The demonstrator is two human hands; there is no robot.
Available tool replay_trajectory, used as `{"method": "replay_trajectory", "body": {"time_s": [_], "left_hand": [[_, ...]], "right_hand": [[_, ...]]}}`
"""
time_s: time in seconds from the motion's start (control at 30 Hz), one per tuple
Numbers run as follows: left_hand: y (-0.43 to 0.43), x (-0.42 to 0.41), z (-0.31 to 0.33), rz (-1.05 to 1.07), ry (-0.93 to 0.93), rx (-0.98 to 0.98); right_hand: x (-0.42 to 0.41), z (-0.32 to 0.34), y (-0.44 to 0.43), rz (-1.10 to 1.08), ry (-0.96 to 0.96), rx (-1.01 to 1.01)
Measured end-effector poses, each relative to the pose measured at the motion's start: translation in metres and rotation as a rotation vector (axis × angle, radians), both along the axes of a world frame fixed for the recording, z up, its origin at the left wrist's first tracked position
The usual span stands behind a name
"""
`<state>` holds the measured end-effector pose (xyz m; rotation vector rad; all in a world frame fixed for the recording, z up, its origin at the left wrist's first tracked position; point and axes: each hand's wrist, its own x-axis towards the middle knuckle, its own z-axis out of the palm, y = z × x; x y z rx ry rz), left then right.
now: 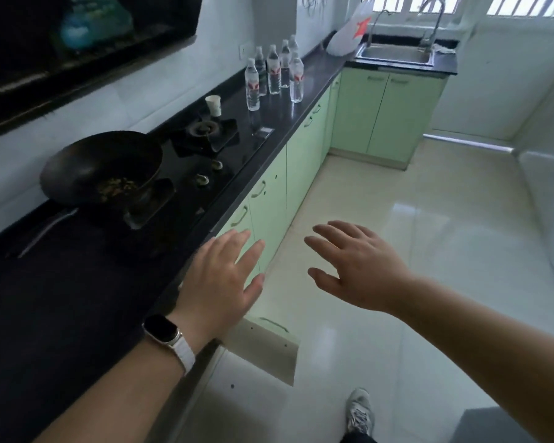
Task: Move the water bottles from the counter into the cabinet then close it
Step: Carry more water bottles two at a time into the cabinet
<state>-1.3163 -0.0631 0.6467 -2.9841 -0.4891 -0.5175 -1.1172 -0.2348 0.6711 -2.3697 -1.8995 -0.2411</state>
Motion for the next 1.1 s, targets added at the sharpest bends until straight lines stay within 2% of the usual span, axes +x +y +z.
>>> {"method": "replay_trajectory", "body": {"time_s": [0.23,0.5,0.8,1.1], "left_hand": [[-0.002,0.145,0.012,-0.029,0.02,0.042],[-0.03,0.313,0.02,-0.117,-0.057,0.072],[-0.026,0.426,0.028,-0.238,-0.074,0.08],[0.028,0.522,0.012,-0.28,-0.137,0.017]], "right_hand": [[0.136,0.004,-0.006,-0.04,0.01,0.043],[0.285,0.01,-0.042,-0.106,-0.004,0.077],[0.373,0.015,-0.061,-0.225,0.012,0.123],[0.452,0.022,-0.018,-0.308,-0.058,0.112]]}}
